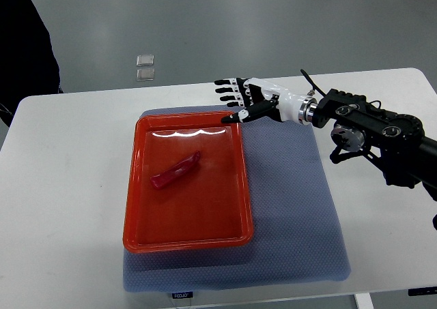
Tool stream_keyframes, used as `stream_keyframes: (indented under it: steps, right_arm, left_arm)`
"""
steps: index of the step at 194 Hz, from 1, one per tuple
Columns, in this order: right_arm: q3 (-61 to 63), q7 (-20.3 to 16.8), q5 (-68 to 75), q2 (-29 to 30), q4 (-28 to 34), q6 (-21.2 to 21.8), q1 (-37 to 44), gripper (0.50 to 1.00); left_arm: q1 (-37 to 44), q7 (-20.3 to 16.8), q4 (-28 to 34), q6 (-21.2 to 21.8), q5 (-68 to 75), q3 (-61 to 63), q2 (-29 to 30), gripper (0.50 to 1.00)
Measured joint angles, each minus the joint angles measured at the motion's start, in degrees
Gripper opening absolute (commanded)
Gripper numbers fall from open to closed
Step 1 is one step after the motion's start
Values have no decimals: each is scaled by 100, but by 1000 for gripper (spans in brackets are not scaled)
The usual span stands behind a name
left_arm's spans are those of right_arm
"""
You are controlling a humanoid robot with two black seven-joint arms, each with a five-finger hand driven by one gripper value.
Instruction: Place red pepper on red tray
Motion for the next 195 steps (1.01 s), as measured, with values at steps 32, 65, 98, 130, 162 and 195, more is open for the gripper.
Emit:
stream_keyframes:
  steps: [32,65,98,130,162,195]
  right_arm:
    - [631,-201,1455,-235,-219,372,-544,909]
    - [983,-644,2411,-202,-600,494,-682,911]
    - [1123,-807,3242,-65,-703,395,-733,913]
    - [1199,-756,3456,61,-817,370,-824,913]
    - [1217,-747,3423,63,-825,449,-864,913]
    - [1219,-747,3398,48,-820,649,-889,913]
  left_arm:
    - [0,0,0,0,0,0,0,1000]
    - [1,0,0,0,0,0,0,1000]
    - [1,0,0,0,0,0,0,1000]
    - [2,0,0,0,0,0,0,1000]
    - [0,0,0,0,0,0,0,1000]
    - [1,0,0,0,0,0,0,1000]
